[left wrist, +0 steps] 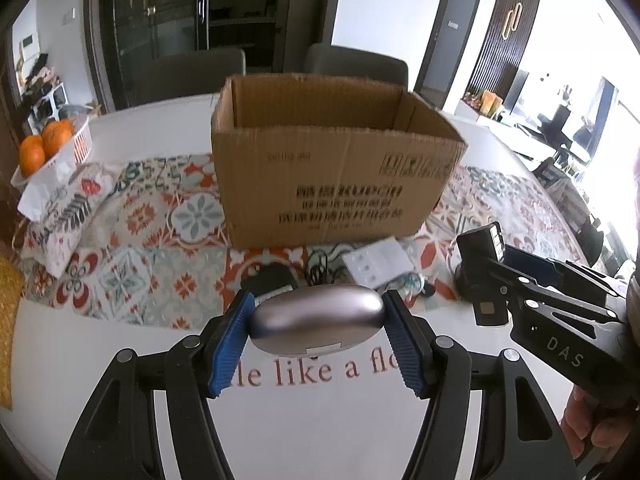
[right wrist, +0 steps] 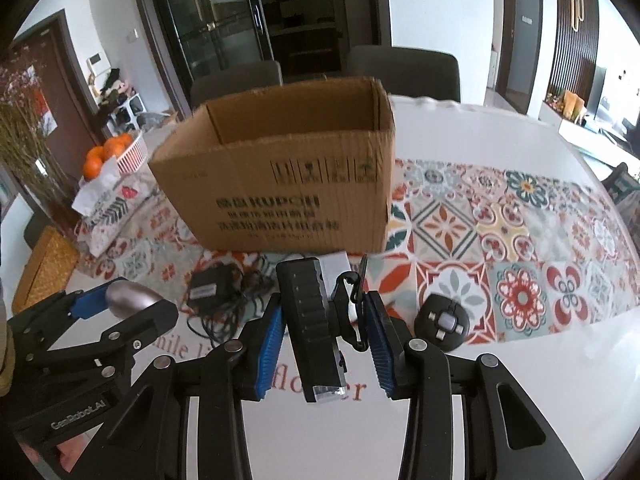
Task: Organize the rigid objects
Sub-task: 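Carry the silver egg and black flashlight with both grippers over the box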
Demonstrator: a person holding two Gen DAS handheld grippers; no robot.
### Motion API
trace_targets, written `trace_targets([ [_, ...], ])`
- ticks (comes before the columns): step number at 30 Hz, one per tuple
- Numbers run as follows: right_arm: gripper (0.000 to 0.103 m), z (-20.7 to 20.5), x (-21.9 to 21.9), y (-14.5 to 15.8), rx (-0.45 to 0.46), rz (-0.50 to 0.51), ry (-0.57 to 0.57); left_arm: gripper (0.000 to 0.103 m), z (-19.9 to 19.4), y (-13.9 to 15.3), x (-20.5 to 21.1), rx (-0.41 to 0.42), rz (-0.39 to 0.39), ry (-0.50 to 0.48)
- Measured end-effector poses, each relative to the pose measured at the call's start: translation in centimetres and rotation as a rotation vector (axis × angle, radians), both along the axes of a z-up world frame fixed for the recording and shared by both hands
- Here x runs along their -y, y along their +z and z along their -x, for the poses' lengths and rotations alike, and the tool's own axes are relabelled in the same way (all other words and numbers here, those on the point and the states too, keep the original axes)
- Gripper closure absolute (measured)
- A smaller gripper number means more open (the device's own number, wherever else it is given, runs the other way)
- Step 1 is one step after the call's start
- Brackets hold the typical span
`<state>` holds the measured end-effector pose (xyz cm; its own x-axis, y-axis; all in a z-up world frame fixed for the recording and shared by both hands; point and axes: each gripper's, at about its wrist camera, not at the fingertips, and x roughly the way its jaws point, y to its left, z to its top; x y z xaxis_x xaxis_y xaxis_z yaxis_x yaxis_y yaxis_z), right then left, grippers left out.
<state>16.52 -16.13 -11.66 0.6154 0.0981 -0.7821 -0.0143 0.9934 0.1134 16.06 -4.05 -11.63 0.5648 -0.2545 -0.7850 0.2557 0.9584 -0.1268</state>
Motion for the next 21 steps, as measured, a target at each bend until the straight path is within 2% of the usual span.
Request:
trace_targets([
  [21,0.062,-3.4,0.0,6.1,0.136,-0.042,-0.027,0.039,-4.3,6.7,0.2,0.142,-0.009,-0.033],
])
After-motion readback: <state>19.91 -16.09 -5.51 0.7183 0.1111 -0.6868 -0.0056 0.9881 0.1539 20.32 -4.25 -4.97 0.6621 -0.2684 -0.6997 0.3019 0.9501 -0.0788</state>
